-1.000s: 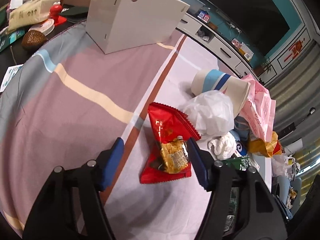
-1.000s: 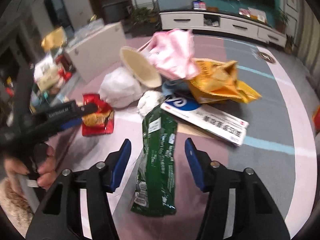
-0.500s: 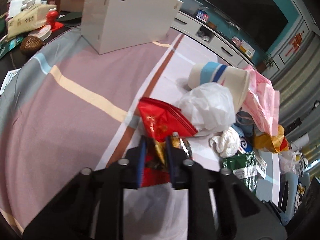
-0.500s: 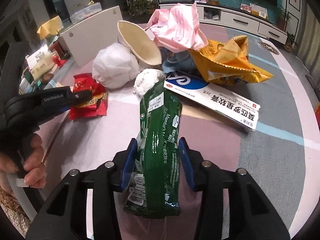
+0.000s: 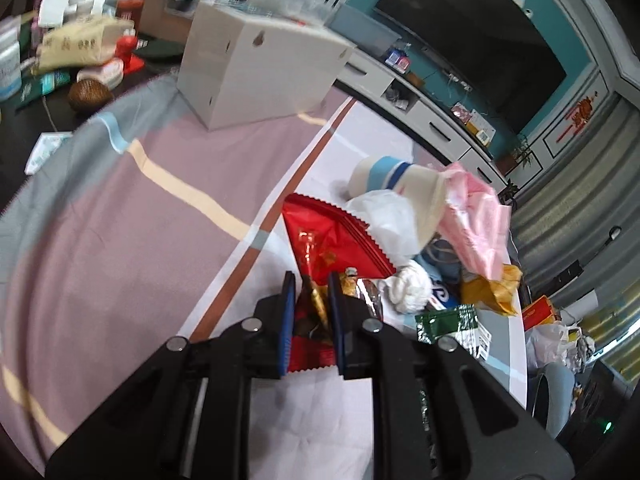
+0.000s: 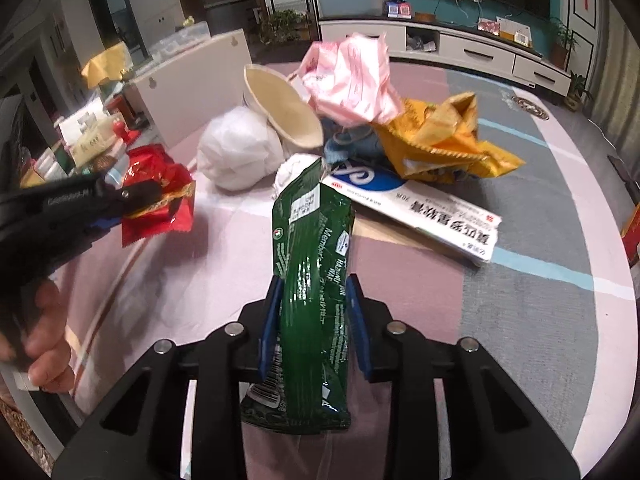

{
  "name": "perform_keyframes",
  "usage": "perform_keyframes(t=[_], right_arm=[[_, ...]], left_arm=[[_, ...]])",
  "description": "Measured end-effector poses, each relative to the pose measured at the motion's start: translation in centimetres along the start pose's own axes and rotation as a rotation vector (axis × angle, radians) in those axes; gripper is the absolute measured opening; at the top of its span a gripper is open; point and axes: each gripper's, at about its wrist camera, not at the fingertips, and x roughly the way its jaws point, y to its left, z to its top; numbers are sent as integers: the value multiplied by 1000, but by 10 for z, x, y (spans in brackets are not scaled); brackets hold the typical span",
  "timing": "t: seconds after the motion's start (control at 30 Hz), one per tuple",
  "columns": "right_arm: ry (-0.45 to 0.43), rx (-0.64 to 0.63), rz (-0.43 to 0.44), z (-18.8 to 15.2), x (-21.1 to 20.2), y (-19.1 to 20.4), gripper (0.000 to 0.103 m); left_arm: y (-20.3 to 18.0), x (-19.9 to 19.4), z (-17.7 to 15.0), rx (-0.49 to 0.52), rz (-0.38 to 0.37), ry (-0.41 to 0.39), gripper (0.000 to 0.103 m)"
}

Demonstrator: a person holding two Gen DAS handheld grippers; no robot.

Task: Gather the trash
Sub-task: 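Carry the green snack bag and red wrapper over to the black bin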

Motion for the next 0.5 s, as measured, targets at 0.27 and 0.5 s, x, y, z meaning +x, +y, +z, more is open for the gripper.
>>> perform_keyframes(t=[0.27,0.5], right_arm=[[-53,149,9,-9,-43,-29,32],[-116,244,-60,-20,-81,-57,32]], left_arm=[[-20,-39,-29,49,-4,-57,17],[-33,-54,-62,41,-24,-51,17]])
